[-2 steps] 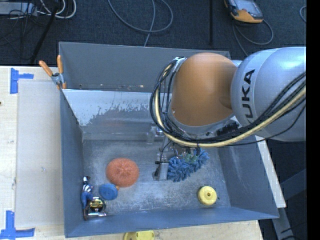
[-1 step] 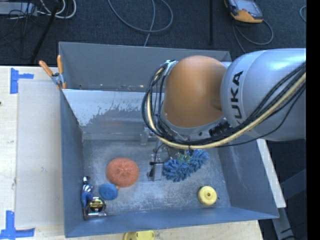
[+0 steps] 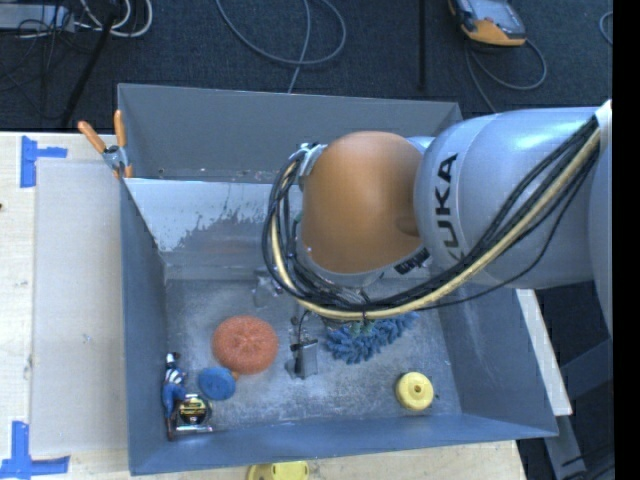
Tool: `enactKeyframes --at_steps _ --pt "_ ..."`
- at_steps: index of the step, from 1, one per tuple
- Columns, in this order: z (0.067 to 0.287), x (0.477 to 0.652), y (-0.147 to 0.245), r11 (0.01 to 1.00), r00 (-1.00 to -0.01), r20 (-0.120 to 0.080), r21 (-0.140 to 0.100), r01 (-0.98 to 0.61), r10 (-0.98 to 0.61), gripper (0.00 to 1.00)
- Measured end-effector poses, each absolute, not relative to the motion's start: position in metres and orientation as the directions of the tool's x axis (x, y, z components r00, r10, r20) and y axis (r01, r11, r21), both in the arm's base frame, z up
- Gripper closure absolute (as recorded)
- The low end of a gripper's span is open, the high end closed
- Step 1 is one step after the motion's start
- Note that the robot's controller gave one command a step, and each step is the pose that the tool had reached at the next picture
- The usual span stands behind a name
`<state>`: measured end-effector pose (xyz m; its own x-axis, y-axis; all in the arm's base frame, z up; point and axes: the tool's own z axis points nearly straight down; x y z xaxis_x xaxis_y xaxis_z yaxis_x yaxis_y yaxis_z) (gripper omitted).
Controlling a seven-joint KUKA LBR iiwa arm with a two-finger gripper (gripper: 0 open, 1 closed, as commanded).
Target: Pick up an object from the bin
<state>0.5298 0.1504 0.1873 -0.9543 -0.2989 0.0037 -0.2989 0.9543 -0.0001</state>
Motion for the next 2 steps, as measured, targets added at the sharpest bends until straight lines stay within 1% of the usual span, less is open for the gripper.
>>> enactKeyframes --at_steps 1,2 --pt "0.177 0.529 0.161 0.894 -0.894 0.001 0.001 -0.448 -0.448 0.00" --pt "0.152 0.550 0.170 0.947 -0.947 -0.002 0.001 -0.321 -0.321 0.00"
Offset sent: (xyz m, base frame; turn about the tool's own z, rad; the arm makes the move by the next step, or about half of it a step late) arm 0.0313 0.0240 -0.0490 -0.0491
